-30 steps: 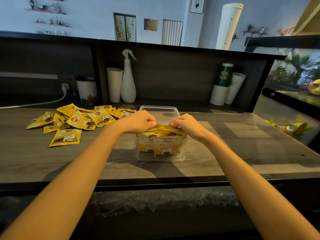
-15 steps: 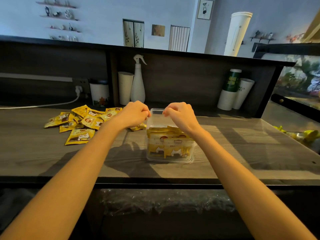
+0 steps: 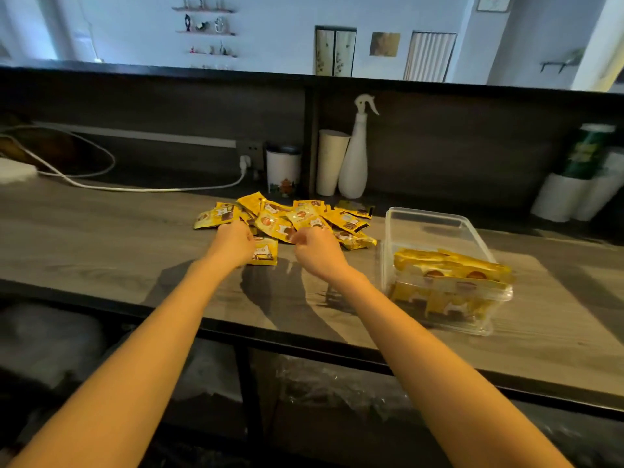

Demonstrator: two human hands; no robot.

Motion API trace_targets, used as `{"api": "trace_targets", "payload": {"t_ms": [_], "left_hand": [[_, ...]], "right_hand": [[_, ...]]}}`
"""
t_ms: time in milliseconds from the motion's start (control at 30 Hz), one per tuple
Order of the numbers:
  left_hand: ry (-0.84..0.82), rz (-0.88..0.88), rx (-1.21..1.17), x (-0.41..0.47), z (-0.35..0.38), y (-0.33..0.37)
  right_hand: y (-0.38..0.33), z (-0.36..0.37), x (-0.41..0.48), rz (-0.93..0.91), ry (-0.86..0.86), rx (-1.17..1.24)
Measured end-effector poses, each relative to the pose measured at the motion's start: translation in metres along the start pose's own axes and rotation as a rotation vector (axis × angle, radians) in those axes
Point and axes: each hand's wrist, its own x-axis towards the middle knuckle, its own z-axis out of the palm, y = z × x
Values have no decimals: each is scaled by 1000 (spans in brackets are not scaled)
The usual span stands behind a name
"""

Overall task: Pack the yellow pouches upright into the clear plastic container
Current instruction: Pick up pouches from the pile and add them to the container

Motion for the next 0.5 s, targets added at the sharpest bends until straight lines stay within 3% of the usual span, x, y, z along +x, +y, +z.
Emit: {"api": "trace_targets", "payload": {"t_ms": [167,400,500], "left_hand": [[-136,-111,-26,20,11,-14],[-48,-380,-688,33,16,-17],[-95,-435,-778,36,10,-20]], "right_hand": [[2,27,23,74,-157,-14],[5,31,32,25,-201,34],[5,24,36,59,-228,153]]}}
